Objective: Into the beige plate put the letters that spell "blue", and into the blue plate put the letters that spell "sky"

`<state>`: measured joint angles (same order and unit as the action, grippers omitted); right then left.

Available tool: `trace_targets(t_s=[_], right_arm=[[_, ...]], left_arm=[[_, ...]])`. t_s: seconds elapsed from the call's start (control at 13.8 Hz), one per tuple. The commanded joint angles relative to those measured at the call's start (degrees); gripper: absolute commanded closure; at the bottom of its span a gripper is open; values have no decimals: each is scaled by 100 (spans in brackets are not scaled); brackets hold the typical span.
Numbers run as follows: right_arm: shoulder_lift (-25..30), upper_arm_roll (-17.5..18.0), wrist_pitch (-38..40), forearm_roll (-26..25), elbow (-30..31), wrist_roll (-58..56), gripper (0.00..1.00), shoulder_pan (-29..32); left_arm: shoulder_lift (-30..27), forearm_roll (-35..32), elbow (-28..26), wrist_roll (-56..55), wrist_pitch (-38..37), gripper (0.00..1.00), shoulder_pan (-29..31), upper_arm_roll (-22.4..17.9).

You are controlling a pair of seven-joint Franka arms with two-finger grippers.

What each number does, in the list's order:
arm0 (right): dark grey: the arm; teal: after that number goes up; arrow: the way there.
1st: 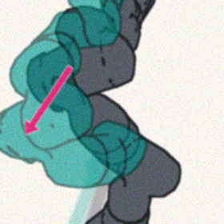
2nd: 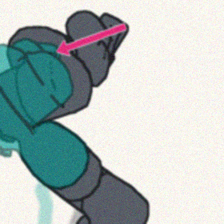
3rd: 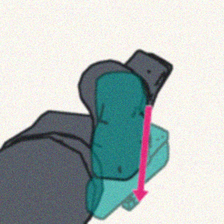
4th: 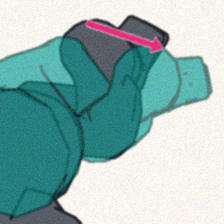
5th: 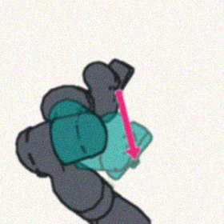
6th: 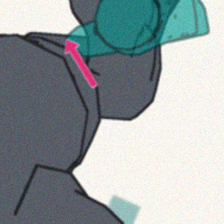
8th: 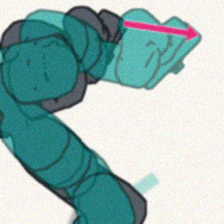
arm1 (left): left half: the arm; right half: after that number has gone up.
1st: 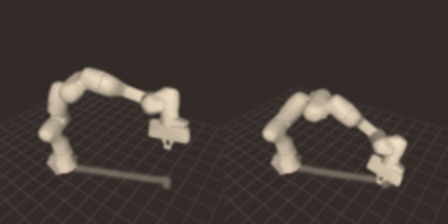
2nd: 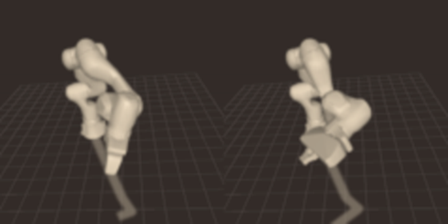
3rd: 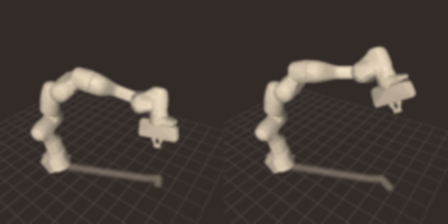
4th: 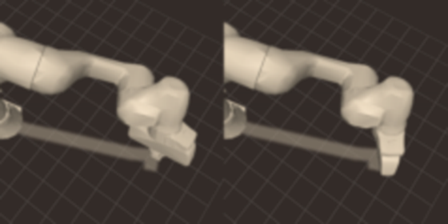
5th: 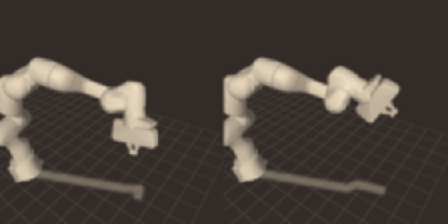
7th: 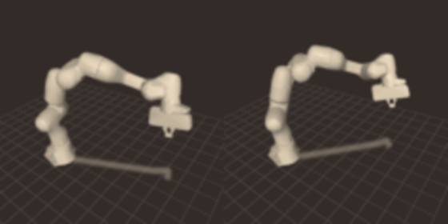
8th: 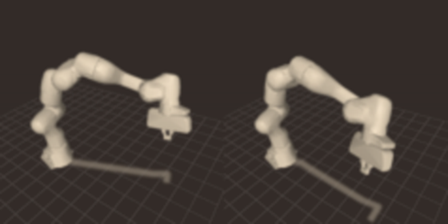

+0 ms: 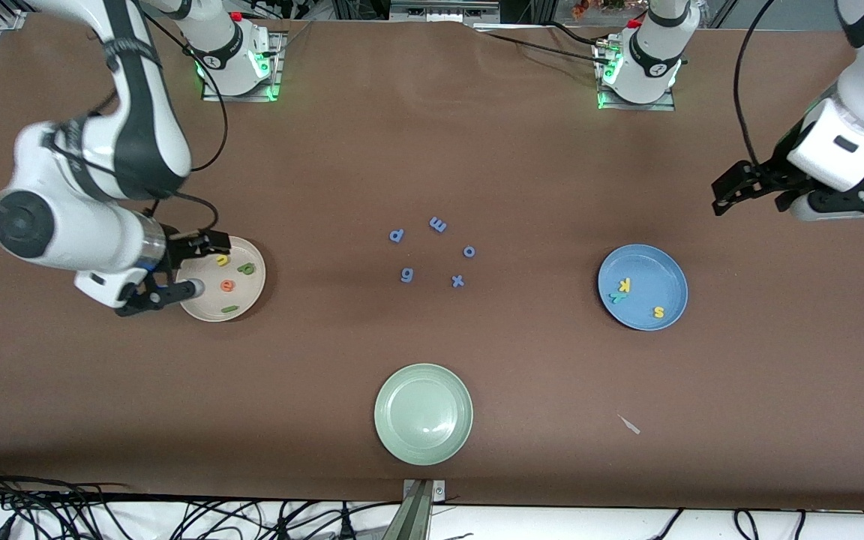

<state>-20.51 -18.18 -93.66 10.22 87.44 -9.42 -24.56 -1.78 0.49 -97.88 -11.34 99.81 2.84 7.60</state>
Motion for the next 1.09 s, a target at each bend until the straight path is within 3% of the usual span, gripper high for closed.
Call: trace_targets(t_s=[0.0, 0.44, 0.51, 0.73, 0.95, 1.02], right_arm=[[231, -81, 803, -151, -559, 282, 1, -5], [1399, 86, 1614, -678, -448, 837, 0, -23], [1549, 234, 1596, -793, -317, 828, 0, 177], [1910, 1795, 1553, -1030, 35, 837, 0, 1809], [2480, 1914, 1106, -1049, 790, 828, 0, 1937], [2482, 1914, 1130, -1040, 766, 828, 0, 1928]], left_arm=[[-225, -58, -152, 202, -49, 0, -442, -496], [-121, -76, 190, 228, -506, 0, -355, -452], [-86, -76, 199, 280, -515, 0, -337, -452], [-59, -67, 200, 290, -515, 0, -363, -461], [-50, -102, 208, 299, -533, 0, -433, -452], [-41, -102, 208, 325, -533, 0, -425, -444]])
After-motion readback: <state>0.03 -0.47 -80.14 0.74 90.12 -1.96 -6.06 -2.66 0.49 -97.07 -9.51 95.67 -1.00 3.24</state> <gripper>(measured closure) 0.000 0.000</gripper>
